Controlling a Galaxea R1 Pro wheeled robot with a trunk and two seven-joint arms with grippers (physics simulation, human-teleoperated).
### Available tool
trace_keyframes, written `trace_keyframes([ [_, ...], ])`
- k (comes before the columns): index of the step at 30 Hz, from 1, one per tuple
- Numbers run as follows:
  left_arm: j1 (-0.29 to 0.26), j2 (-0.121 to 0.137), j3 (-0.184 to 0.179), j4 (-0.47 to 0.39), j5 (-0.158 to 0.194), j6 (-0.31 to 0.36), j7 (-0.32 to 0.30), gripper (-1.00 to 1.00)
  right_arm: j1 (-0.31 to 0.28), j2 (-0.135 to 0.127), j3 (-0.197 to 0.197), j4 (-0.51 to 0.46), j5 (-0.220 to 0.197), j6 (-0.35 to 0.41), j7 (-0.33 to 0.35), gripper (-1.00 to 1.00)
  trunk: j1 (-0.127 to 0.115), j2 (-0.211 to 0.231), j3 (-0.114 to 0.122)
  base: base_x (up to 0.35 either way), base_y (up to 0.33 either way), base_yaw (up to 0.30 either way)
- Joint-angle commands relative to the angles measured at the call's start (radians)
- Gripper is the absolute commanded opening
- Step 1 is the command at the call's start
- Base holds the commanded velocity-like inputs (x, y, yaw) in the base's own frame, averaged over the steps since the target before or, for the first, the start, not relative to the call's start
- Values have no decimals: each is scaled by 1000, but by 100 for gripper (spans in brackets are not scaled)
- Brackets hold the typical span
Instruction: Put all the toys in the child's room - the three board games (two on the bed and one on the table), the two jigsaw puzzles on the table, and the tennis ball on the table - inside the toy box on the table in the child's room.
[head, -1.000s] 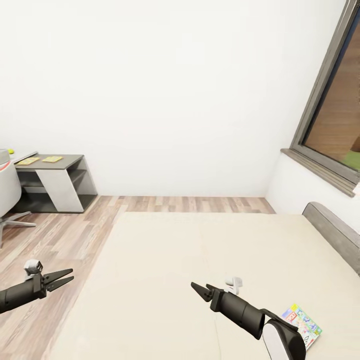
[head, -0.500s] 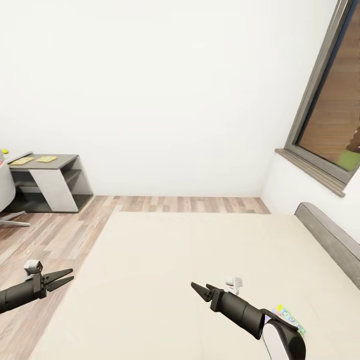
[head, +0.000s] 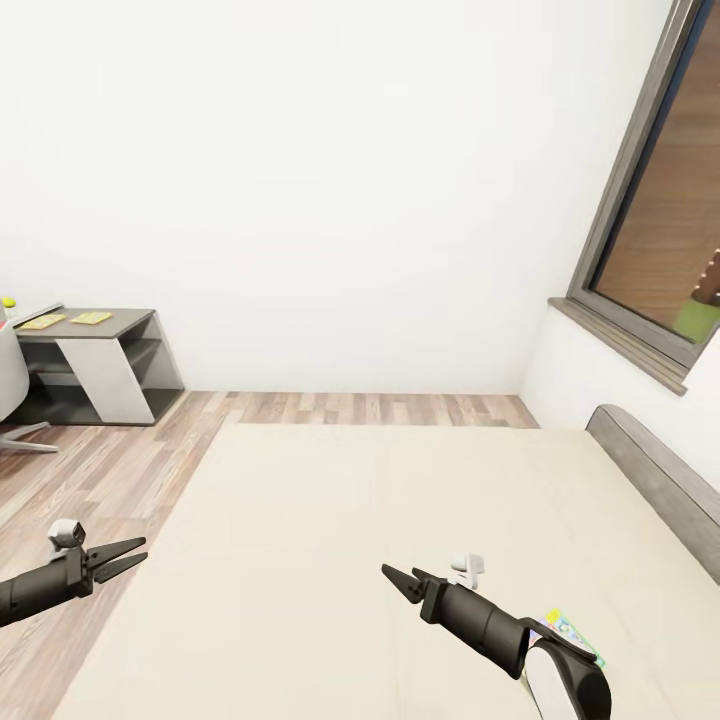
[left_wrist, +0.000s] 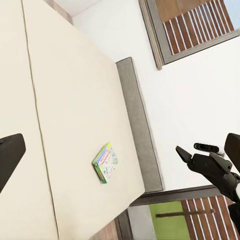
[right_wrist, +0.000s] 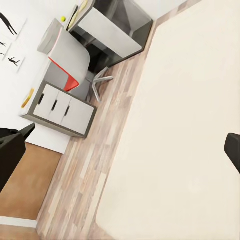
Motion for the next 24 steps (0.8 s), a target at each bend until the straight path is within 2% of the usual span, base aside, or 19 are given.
trace_keyframes([
  [1, -1, 0, 0, 0, -1, 11, -4, 100, -1, 1, -1, -1, -5, 7, -1, 100, 1, -2, -2, 0, -5, 0],
  [24, -1, -16, -2, 0, 0, 12, -4, 100, 1, 8, -1, -1, -3, 4, 2, 100, 1, -2, -2, 0, 0, 0],
])
